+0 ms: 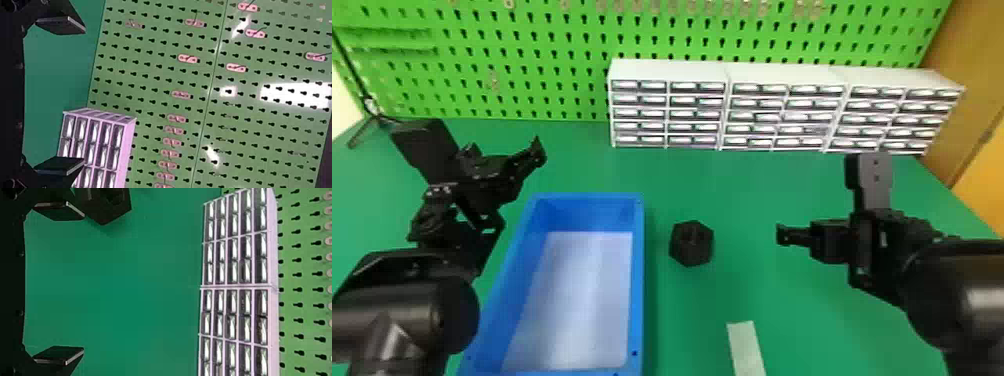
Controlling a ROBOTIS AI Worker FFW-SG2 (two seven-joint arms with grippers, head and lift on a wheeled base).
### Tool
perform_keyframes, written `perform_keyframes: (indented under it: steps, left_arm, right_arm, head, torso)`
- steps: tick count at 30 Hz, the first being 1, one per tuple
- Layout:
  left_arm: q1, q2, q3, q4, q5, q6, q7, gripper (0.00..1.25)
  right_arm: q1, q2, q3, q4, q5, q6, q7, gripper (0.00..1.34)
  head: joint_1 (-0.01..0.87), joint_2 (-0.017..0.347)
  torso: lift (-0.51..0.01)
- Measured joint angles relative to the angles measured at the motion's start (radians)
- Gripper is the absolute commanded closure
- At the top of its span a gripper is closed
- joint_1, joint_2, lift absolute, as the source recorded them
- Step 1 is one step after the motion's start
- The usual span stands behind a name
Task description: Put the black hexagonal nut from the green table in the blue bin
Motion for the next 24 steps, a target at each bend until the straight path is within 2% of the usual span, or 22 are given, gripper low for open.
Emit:
perform_keyframes:
  steps: [24]
  left_arm:
    - [-0.003,0.0,-0.004,0.0,-0.001,0.0,0.0,0.11]
  right_arm:
    - [-0.097,-0.01,0.14,0.007,-0.029,0.167,0.001,0.1]
  head:
    - [0.692,0.008]
  torso:
    - [-0.097]
